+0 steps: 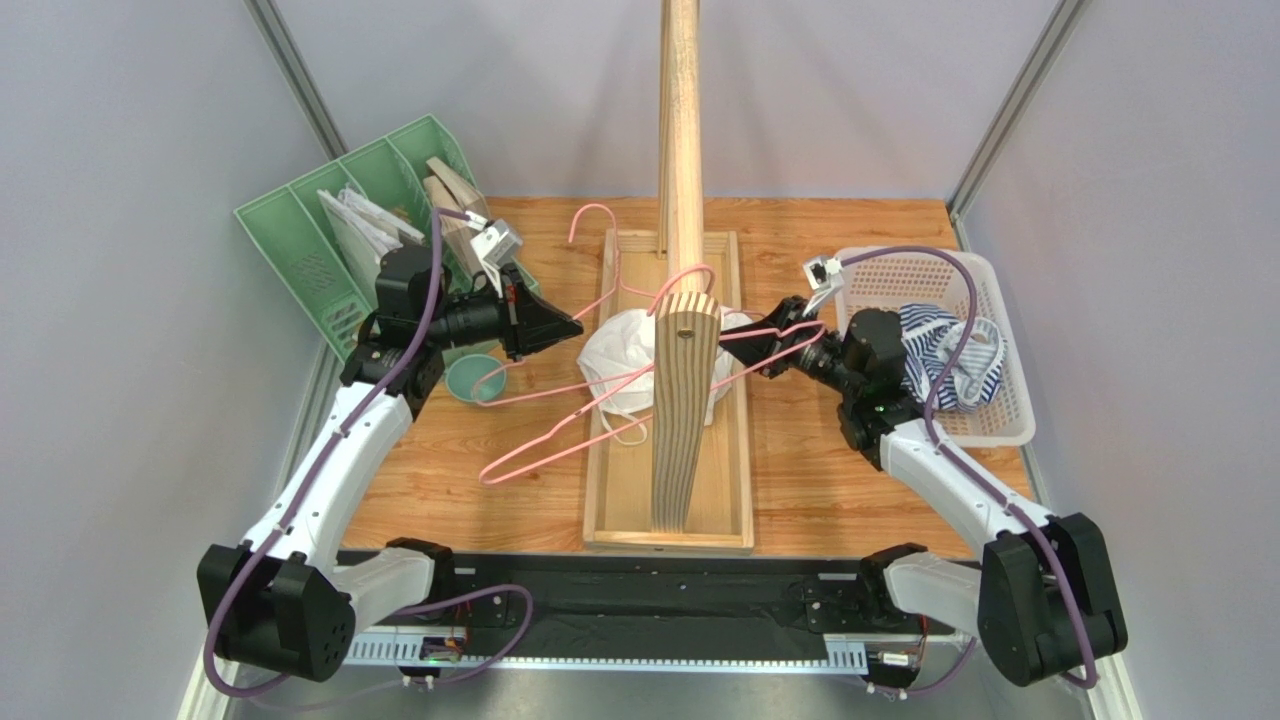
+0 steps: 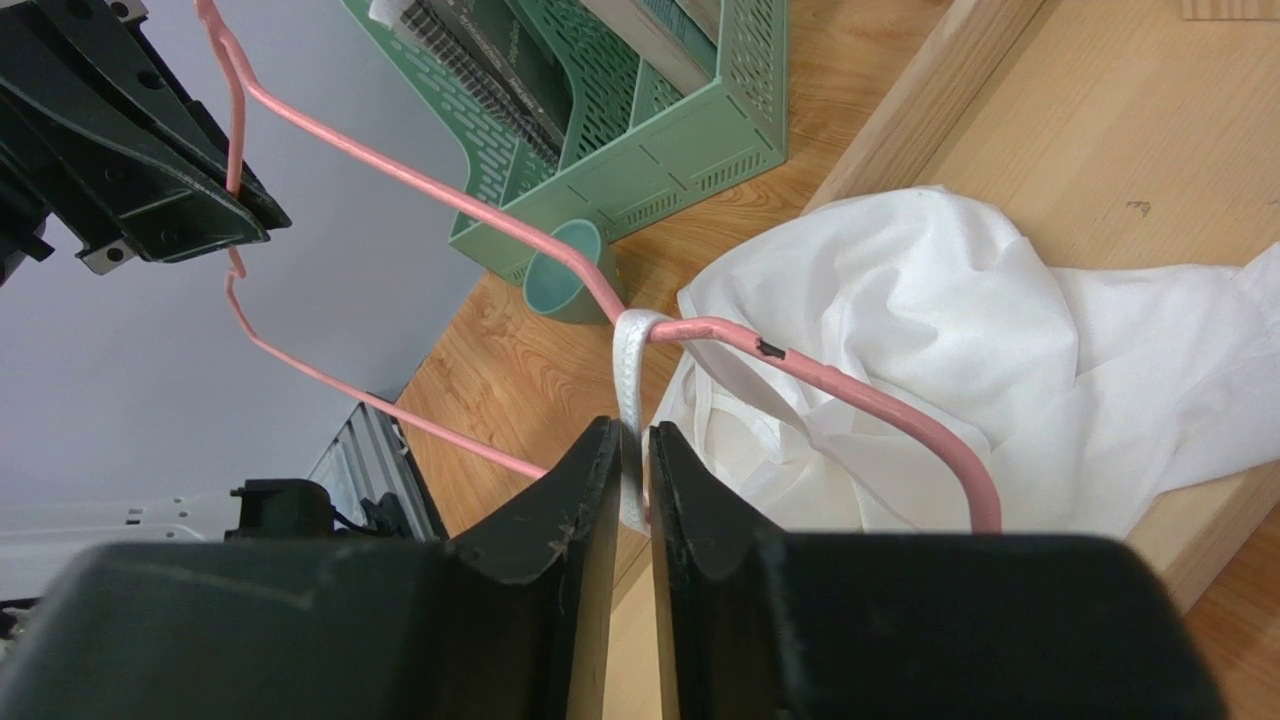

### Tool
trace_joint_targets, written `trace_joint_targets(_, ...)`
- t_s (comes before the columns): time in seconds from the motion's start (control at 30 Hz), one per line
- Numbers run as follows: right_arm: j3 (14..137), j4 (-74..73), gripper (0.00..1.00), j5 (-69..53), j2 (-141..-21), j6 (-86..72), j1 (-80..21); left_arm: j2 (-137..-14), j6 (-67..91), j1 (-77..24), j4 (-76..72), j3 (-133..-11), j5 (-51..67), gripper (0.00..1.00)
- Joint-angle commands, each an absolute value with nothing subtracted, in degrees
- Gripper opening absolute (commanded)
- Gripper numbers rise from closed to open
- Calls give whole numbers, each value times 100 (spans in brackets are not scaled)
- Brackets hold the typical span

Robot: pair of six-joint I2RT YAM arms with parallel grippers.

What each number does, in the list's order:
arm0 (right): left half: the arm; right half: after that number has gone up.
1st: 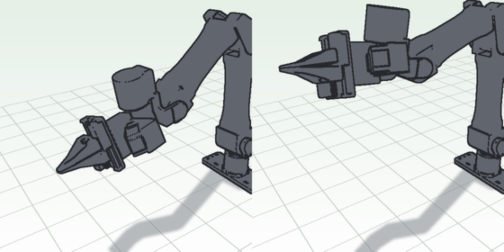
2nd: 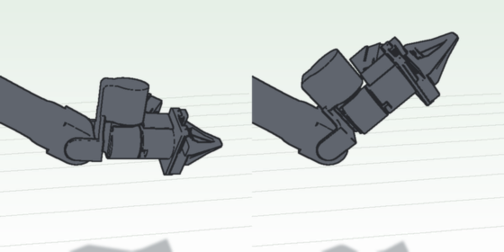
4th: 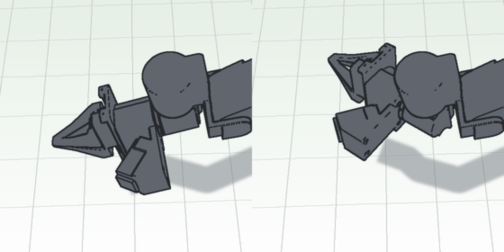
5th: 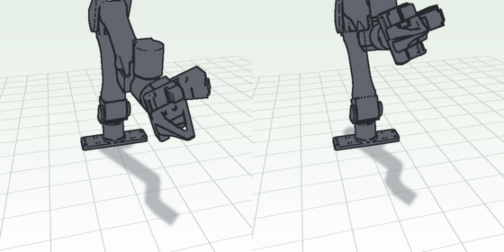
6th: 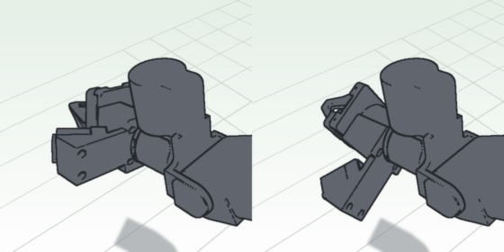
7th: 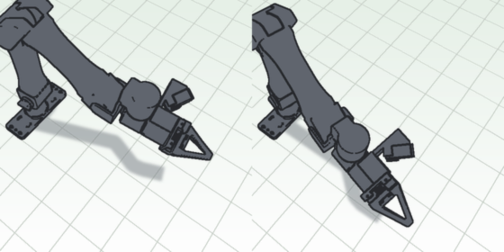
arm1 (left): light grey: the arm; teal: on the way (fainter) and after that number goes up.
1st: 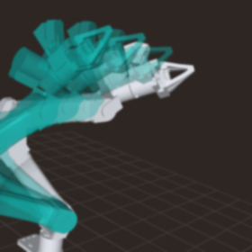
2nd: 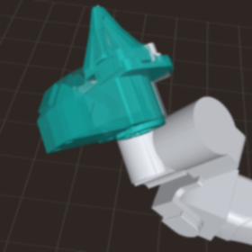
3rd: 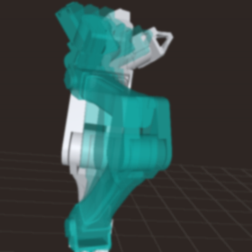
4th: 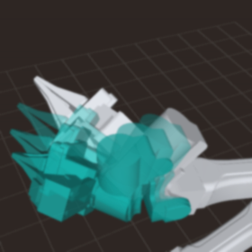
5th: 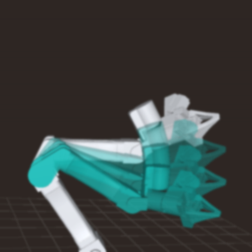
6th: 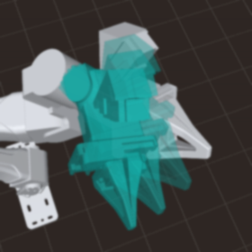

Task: Remove the tank top from the hanger

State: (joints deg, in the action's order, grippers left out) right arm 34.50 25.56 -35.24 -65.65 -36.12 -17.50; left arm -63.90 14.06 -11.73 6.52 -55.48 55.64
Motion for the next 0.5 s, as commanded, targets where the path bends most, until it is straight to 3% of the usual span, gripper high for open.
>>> trace_joint_targets(0.0,3524,2743,8,-3533,-6548,-3560,-1784,-6354,1371,-1195,465,-5590,5678,0)
trace_joint_targets(0.1,3691,2199,0,-3165,-6346,-3498,-1784,-6354,1284,-1187,571,-5590,5555,0)
trace_joint_targets(0.47,4175,651,0,-1626,-5660,-3945,-1328,-6451,1099,-1187,861,-5643,5379,0)
